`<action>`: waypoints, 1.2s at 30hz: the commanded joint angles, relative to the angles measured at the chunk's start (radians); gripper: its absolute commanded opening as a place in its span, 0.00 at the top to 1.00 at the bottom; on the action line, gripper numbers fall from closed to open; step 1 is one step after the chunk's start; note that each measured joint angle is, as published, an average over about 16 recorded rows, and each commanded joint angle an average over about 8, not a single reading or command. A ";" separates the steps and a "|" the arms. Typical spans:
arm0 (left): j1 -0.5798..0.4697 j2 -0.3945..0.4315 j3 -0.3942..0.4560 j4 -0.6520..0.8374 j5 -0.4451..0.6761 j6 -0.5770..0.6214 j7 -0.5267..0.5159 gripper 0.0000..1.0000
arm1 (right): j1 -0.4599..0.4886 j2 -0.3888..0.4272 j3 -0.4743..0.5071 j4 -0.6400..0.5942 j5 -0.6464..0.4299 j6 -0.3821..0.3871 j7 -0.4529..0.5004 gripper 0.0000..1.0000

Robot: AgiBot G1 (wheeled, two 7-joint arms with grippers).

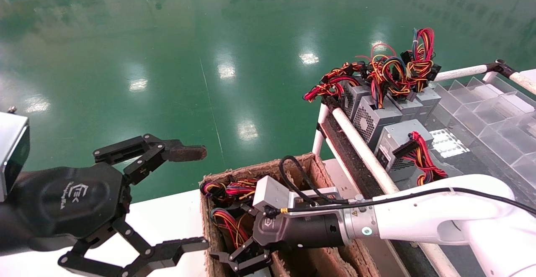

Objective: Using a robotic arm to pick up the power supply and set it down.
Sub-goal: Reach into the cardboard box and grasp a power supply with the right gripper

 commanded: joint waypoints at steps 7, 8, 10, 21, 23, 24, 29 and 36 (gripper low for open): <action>0.000 0.000 0.001 0.000 0.000 0.000 0.000 0.00 | 0.008 -0.010 0.005 -0.055 0.012 -0.027 -0.038 1.00; 0.000 0.000 0.001 0.000 0.000 0.000 0.000 0.00 | 0.008 -0.010 0.005 -0.060 0.013 -0.029 -0.040 1.00; 0.000 0.000 0.001 0.000 -0.001 0.000 0.000 0.00 | 0.008 -0.009 0.004 -0.070 0.012 -0.034 -0.046 1.00; 0.000 -0.001 0.001 0.000 -0.001 -0.001 0.001 0.00 | 0.000 0.002 0.010 -0.093 0.017 -0.028 -0.067 1.00; 0.000 -0.001 0.002 0.000 -0.001 -0.001 0.001 0.00 | -0.003 0.005 0.014 -0.090 0.022 -0.029 -0.069 1.00; 0.000 -0.001 0.002 0.000 -0.001 -0.001 0.001 0.00 | -0.004 0.006 0.016 -0.088 0.025 -0.030 -0.070 1.00; 0.000 -0.001 0.002 0.000 -0.001 -0.001 0.001 0.00 | -0.017 0.014 0.024 -0.068 0.039 -0.034 -0.068 1.00; -0.001 -0.001 0.002 0.000 -0.002 -0.001 0.001 0.00 | -0.040 0.033 0.036 -0.024 0.058 -0.032 -0.054 1.00</action>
